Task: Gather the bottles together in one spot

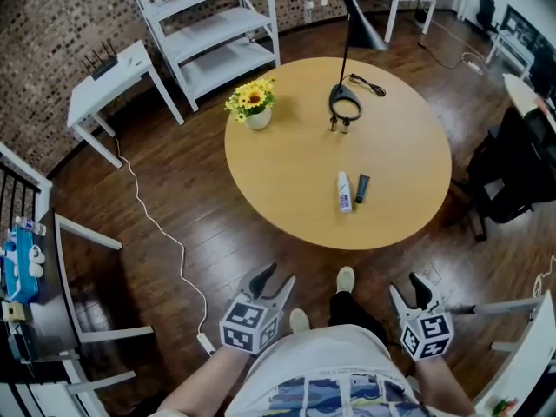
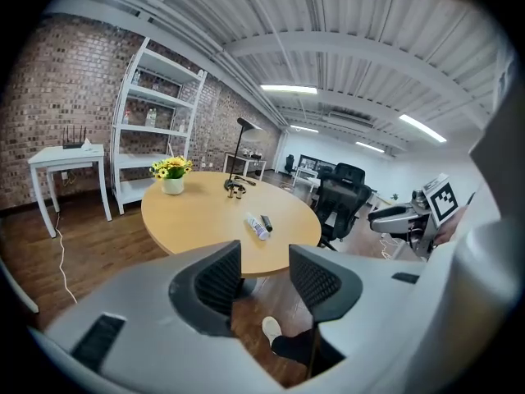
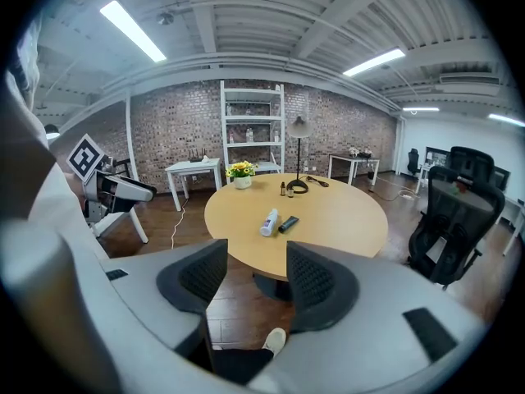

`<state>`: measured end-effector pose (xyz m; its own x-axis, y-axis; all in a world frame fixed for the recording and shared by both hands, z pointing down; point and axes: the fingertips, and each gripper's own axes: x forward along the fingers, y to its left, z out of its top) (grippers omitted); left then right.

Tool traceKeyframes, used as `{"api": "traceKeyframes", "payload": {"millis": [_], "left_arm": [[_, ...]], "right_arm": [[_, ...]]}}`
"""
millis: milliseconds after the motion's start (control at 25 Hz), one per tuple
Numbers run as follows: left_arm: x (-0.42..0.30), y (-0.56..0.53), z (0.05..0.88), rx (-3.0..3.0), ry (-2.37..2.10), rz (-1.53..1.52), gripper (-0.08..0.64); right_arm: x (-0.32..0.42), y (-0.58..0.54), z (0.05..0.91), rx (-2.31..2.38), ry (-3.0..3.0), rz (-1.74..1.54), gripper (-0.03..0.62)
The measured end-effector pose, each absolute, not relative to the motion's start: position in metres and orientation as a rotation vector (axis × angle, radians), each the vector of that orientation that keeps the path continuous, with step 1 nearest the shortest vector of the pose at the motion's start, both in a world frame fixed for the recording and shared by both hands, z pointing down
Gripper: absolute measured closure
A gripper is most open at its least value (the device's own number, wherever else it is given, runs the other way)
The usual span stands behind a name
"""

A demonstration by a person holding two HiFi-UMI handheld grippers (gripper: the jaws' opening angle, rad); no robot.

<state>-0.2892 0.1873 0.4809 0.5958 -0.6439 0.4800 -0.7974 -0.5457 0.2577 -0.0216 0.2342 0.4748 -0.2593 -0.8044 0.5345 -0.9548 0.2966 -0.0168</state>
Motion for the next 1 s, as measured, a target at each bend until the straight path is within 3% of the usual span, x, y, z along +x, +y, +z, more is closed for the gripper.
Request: {"api": "traceKeyframes", "payload": {"millis": [680, 1000], "left_arm": [[-0.268, 0.136, 0.493, 2.307, -1.192, 0.456, 0.383], [-0.247, 0.081, 0.487, 2.229, -1.292, 0.464, 0.383]], "right_arm": [[-0.012, 0.132, 0.528, 1.405, -2.173, 0.505, 0.342], [-0.005, 0.029, 0.582, 0.825, -2.136, -0.038, 0.342]]}}
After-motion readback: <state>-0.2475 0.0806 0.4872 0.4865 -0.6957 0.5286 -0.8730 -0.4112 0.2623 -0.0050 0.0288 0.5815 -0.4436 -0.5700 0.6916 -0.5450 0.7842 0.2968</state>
